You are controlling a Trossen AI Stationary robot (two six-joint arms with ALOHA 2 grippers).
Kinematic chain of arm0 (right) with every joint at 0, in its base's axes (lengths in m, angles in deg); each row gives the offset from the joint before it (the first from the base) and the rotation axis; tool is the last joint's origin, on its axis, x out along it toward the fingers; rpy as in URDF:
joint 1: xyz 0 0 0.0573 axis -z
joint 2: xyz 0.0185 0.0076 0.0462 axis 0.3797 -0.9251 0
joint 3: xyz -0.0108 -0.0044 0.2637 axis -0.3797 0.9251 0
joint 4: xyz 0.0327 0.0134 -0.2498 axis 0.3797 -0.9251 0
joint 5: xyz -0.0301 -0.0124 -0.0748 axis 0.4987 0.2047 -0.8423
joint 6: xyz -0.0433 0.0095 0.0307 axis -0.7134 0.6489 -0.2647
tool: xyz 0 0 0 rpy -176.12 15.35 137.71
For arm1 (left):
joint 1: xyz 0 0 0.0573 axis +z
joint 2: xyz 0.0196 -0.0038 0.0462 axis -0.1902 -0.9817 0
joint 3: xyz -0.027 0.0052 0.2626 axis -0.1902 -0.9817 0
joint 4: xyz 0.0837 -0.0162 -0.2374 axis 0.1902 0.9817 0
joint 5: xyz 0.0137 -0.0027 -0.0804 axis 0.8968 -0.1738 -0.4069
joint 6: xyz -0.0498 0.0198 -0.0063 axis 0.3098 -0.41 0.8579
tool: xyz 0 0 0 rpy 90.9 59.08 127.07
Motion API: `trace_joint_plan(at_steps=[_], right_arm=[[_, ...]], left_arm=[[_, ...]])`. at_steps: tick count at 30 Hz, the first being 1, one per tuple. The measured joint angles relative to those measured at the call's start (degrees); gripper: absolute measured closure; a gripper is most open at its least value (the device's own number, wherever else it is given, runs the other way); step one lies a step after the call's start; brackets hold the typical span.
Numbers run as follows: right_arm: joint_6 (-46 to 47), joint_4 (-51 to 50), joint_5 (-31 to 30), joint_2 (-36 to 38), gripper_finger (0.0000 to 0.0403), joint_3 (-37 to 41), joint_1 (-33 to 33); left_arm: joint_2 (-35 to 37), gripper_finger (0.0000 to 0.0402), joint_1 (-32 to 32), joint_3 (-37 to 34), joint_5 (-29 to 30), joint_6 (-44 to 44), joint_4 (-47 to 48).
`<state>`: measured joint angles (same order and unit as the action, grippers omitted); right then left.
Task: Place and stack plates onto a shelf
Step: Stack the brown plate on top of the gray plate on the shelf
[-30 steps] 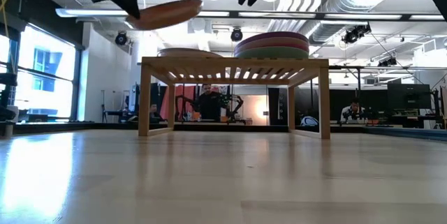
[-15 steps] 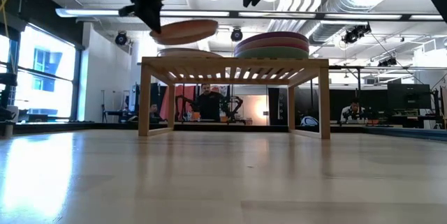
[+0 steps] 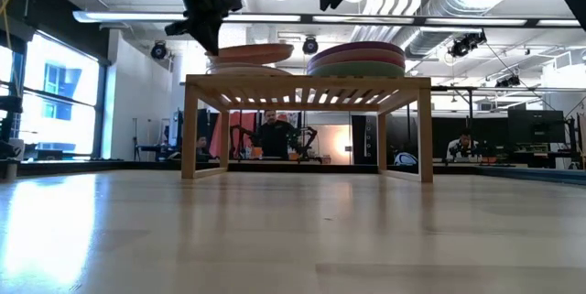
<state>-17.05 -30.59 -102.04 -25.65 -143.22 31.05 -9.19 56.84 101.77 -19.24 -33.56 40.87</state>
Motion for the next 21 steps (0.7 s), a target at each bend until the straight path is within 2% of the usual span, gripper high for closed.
trace_joint_plan(at_steps=[4,21], right_arm=[[-0.02,-0.02,0.02,0.00,0.0265,0.00,0.00],[-1.05,-1.95,0.04,-0.01,0.0265,0.00,0.00]], left_arm=[[-1.34,0.0395,0.33,0.00,-2.46,0.50,0.94],[-4.77,0.0394,0.26,0.00,-2.17,1.09,0.91]])
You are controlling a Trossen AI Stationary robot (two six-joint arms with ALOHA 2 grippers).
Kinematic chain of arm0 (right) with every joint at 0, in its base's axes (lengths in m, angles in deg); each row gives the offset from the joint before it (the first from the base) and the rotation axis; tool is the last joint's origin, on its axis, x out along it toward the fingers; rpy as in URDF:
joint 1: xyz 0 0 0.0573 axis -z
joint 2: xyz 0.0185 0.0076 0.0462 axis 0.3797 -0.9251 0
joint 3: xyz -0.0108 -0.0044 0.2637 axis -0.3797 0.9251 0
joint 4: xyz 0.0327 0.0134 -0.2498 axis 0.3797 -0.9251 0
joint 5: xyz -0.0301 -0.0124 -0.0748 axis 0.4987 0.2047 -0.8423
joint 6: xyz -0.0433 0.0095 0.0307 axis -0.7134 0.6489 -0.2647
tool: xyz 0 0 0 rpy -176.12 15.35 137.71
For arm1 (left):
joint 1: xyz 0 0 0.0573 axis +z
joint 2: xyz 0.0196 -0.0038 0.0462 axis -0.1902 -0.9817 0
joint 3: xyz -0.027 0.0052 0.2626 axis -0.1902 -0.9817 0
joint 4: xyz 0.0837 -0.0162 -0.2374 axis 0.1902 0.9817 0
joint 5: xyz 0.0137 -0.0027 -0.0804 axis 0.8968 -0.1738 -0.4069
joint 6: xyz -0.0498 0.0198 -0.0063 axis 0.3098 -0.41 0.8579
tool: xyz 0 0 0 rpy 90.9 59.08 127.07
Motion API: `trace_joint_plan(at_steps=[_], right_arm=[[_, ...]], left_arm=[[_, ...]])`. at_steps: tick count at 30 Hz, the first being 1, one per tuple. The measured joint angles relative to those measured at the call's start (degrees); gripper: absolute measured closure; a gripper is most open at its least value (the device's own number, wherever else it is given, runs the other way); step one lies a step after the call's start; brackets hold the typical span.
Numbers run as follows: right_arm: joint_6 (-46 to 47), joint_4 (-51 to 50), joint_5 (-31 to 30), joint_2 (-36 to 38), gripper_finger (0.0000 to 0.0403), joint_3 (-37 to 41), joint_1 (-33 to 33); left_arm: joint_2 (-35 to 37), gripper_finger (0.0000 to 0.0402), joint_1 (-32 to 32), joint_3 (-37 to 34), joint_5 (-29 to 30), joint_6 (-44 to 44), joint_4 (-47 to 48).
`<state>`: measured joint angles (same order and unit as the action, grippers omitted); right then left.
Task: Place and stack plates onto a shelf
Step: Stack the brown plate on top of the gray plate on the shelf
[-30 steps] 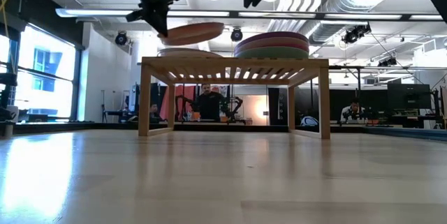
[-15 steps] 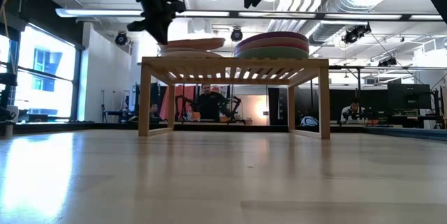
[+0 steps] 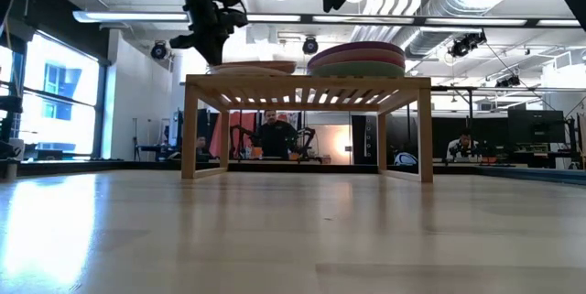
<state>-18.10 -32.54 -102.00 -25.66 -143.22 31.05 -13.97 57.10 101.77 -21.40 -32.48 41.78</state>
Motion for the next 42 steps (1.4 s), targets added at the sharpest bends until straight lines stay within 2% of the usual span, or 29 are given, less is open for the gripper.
trace_joint_plan(at_steps=[8,21,27,42], right_arm=[[0.00,-0.01,0.00,-0.01,0.0265,0.00,0.00],[-0.42,-0.01,0.00,-0.01,0.0265,0.00,0.00],[-0.44,0.00,0.00,-0.01,0.0265,0.00,0.00],[-0.44,-0.01,0.00,-0.01,0.0265,0.00,0.00]], left_arm=[[0.00,0.0388,-0.02,0.00,0.05,0.86,0.00],[0.01,0.0335,-0.02,0.00,0.05,0.42,-1.48],[0.22,0.0332,-0.02,-0.02,-2.98,1.47,-2.10],[1.31,0.0332,0.80,-0.02,-3.09,0.83,-2.19]])
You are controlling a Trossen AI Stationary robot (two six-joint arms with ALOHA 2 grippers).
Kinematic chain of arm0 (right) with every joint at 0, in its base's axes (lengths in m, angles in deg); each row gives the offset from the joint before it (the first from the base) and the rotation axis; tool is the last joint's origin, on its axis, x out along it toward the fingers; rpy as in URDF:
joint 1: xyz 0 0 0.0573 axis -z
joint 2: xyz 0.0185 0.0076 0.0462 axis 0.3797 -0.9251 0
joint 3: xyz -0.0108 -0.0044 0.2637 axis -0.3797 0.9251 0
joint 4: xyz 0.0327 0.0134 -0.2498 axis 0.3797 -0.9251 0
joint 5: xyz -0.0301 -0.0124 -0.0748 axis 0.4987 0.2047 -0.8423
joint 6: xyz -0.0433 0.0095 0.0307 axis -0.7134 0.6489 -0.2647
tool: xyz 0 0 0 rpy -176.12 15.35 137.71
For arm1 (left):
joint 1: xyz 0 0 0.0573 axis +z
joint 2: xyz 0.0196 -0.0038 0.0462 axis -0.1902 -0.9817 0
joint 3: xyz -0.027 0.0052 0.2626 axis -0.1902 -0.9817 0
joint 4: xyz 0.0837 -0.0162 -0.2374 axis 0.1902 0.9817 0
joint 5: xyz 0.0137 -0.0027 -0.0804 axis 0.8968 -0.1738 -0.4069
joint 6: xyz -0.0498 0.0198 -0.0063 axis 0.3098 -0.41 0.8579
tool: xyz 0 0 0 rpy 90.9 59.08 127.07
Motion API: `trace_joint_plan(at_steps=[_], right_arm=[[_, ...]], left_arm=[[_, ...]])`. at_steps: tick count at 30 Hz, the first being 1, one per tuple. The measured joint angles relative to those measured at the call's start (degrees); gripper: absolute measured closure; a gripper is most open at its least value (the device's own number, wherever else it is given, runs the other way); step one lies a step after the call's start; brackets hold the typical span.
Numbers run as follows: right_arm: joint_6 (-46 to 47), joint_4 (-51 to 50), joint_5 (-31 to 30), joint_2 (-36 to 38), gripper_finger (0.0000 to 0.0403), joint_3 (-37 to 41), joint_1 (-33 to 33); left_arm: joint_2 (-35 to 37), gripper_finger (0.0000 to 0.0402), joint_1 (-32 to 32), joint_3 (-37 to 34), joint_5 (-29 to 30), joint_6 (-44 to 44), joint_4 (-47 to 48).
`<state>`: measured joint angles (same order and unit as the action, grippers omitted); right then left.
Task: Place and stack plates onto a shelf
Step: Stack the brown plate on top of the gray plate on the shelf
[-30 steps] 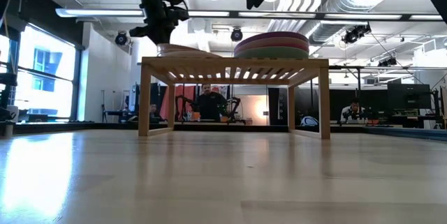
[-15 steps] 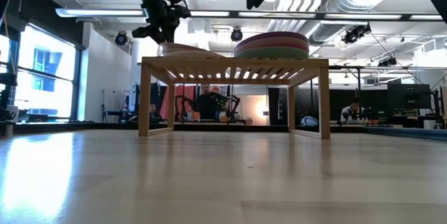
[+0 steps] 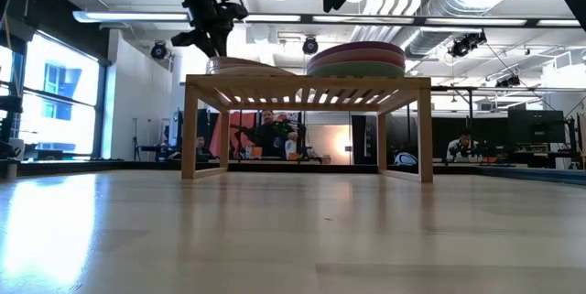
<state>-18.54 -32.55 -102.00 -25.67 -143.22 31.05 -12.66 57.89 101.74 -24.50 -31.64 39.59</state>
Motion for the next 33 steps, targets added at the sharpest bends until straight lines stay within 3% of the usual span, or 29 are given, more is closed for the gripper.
trace_joint_plan(at_steps=[7,18,33], right_arm=[[0.00,0.00,1.59,0.00,0.0265,0.00,0.02],[-0.29,0.00,2.29,0.00,0.0265,0.00,0.02],[-0.50,-0.01,2.56,0.00,0.0265,0.00,0.02]], left_arm=[[2.07,0.0332,0.05,0.00,0.57,-0.16,-0.11],[0.25,0.0332,-6.84,0.00,2.04,-2.38,-0.38],[-4.79,0.0332,-6.48,-0.02,2.72,-0.38,1.20]])
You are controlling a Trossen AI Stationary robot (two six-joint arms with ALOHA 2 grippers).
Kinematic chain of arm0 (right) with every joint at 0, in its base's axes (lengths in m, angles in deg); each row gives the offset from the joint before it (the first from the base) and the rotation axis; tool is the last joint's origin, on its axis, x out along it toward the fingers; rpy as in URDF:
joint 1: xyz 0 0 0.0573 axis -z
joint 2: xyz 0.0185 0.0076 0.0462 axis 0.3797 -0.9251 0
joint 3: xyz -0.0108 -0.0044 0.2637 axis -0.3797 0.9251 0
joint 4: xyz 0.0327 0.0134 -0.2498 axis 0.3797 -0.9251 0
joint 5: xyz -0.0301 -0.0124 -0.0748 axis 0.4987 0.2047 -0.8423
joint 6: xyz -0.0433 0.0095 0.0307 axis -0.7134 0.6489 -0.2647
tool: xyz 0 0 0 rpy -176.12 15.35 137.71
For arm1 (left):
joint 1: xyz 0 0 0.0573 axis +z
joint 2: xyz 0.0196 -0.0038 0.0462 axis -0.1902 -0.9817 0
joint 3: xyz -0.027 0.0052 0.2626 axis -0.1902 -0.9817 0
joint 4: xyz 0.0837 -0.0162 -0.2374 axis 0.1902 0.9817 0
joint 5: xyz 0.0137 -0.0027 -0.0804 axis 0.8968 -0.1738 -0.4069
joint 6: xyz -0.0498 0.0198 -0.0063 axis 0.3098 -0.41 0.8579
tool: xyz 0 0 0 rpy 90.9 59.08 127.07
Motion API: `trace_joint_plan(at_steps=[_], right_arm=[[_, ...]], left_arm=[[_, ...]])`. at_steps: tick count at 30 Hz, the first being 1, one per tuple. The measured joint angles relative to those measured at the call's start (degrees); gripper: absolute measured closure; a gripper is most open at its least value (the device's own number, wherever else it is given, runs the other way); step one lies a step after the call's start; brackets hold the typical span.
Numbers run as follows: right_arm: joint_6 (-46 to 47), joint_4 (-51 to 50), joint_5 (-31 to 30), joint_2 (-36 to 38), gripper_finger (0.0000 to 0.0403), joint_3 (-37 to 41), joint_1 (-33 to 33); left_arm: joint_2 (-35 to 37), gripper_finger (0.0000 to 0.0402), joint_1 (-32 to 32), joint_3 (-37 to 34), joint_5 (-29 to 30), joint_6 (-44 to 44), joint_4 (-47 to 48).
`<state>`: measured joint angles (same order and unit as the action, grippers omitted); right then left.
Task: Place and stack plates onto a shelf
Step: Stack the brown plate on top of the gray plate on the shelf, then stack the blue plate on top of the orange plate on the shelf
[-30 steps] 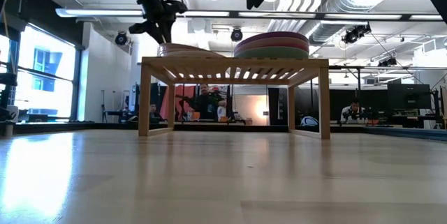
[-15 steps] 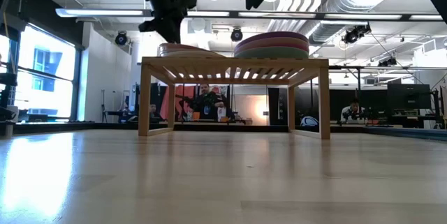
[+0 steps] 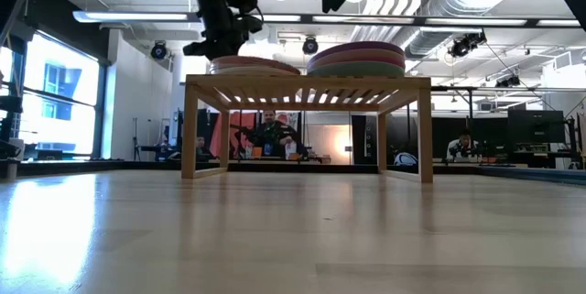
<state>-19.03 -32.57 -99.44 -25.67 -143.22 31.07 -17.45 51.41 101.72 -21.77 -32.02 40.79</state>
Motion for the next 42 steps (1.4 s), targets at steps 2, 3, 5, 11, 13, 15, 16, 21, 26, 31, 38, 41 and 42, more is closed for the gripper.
trace_joint_plan(at_steps=[2,3,5,11,13,15,16,21,26,31,38,41,42], right_arm=[[-0.07,-0.01,0.02,0.00,0.0265,0.00,0.00],[-0.08,-0.01,0.04,0.00,0.0265,0.00,0.00],[-0.09,-0.01,0.04,0.00,0.0265,0.00,0.00],[-0.12,-0.03,0.07,0.00,0.0265,0.00,0.00],[-0.12,-0.03,0.07,0.00,0.0265,0.00,0.00],[-0.12,-0.01,0.07,0.00,0.0265,0.00,0.00],[-0.12,-0.01,0.07,0.00,0.0265,0.00,0.00],[-0.09,-0.01,0.44,0.00,0.0265,0.00,0.00],[-0.09,-0.02,5.09,0.00,0.0265,0.00,0.00],[1.77,-0.61,12.19,0.00,0.0265,0.00,-0.20],[10.58,-4.04,17.75,0.00,0.0265,0.00,-3.50],[14.90,-4.91,18.57,0.00,0.0265,0.00,-5.54],[16.29,-4.84,18.83,0.00,0.0265,0.00,-6.31]], left_arm=[[-0.41,0.0332,0.00,-0.02,-0.22,-0.04,0.01],[-0.40,0.0332,0.00,-0.02,-0.35,-0.02,-0.02],[-0.30,0.0332,0.02,-0.02,-0.45,-0.04,-0.39],[0.96,0.0339,0.14,-0.02,-0.73,-0.98,-0.31],[2.00,0.0342,0.33,-0.02,-0.81,-1.36,-0.27],[3.31,0.0345,0.37,-0.02,-1.01,-1.57,0.28],[4.00,0.0347,0.37,-0.02,-1.05,-1.57,0.77],[7.84,0.0348,-0.64,-0.02,-1.93,-1.70,6.06],[11.60,0.0348,-4.06,0.00,-4.19,-5.96,16.32],[16.37,0.0347,-11.07,-3.07,-3.55,-8.22,19.25],[25.15,0.0348,-21.61,-10.87,-3.35,-7.98,19.04],[28.73,0.0348,-25.94,-14.72,-3.34,-6.03,18.85],[29.83,0.0348,-27.40,-16.16,-3.36,-5.28,18.91]])
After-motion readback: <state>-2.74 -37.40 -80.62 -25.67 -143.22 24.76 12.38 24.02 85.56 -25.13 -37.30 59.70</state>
